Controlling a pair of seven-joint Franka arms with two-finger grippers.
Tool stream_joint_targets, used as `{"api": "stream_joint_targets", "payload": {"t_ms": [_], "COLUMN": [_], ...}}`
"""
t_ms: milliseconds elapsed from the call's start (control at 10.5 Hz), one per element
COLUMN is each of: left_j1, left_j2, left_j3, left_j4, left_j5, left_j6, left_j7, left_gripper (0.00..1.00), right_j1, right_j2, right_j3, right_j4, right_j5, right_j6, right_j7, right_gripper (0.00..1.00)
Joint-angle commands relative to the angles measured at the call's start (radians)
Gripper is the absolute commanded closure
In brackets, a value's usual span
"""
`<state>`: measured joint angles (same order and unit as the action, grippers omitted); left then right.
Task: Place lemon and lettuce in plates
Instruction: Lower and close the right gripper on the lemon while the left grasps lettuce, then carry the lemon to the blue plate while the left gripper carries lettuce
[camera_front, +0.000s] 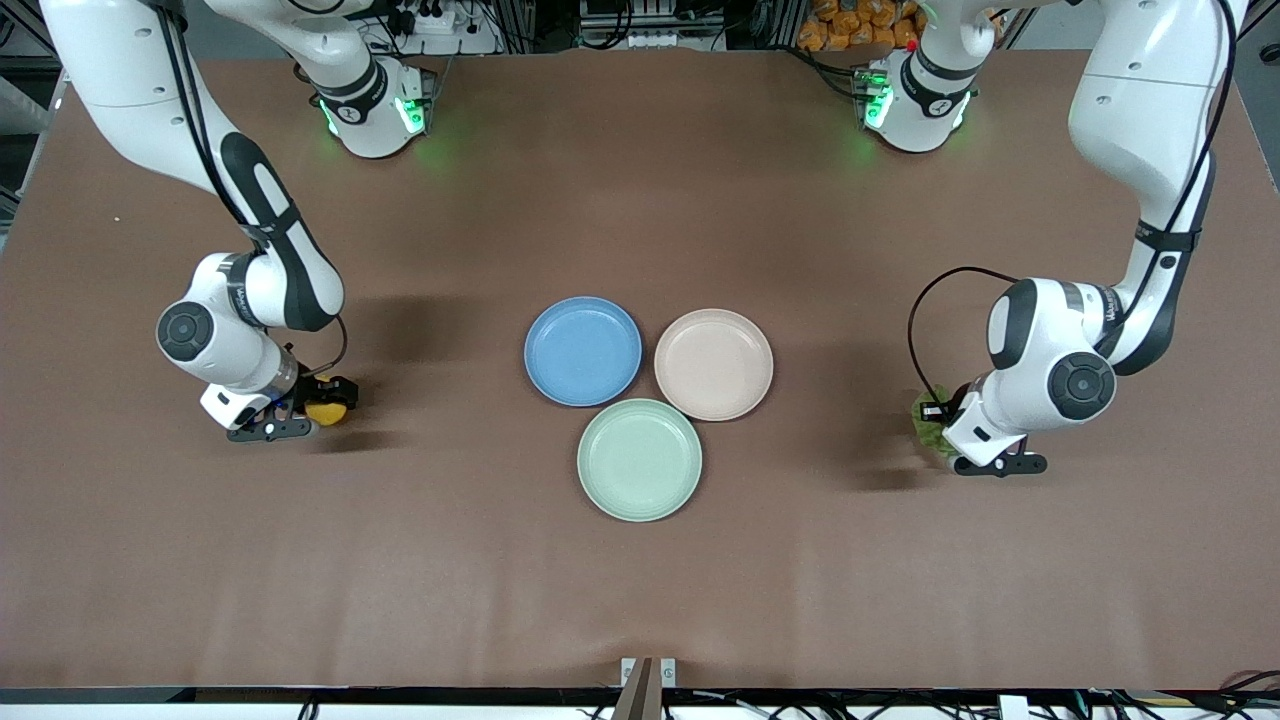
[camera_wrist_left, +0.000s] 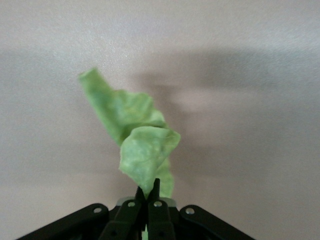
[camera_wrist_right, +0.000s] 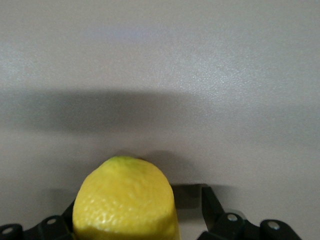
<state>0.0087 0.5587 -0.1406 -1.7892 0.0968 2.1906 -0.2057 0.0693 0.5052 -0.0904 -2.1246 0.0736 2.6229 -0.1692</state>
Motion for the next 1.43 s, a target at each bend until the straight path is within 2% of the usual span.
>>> {"api": "stream_joint_targets", "payload": {"t_ms": [0,95,190,286,381,571,1048,1333], "left_j1": [-0.024,-0.027,-0.027,-0.026,-0.027,-0.027,-0.038,-0.113], "left_j2": [-0.017,-0.029,-0.031,-0.031,-0.031,-0.031,-0.029,-0.022], "left_j3": [-0.002,-0.004,-0.010,-0.034,-0.054,-0.092,-0.187,-0.191], "left_j4": [0.011,0.013,0.025,0.045,0.071,0.097,0.131,0.154], "left_j5": [0.027,0.024,0.012,0.011,0.011,0.009,0.011,0.011], "left_j6": [-0.032,-0.037,-0.066,-0.101,-0.135,-0.160,-0.161,-0.161], "left_j7": [-0.061,-0.069,-0.084,-0.109,-0.156,-0.190,-0.377,-0.501], "left_gripper": [1.00,1.00,1.00,1.00,1.00,1.00,1.00,1.00], "right_j1": [0.009,0.013,0.015,0.015,0.015,0.046,0.309,0.453], "right_j2": [-0.010,-0.011,-0.016,-0.023,-0.031,-0.053,-0.068,-0.060], "right_j3": [0.003,0.003,0.003,0.003,0.008,0.009,0.009,0.009], "right_j4": [-0.011,-0.009,-0.006,-0.005,0.000,0.050,0.164,0.218], "right_j5": [0.008,0.011,0.011,0.011,0.011,0.014,0.014,0.017], "right_j6": [0.006,0.002,-0.001,-0.001,-0.020,-0.162,-0.288,-0.297], "right_j7": [0.000,0.000,0.002,0.000,-0.001,0.031,0.411,0.564], "right_gripper": [0.54,0.69,0.77,0.81,0.82,0.83,0.82,0.82]}}
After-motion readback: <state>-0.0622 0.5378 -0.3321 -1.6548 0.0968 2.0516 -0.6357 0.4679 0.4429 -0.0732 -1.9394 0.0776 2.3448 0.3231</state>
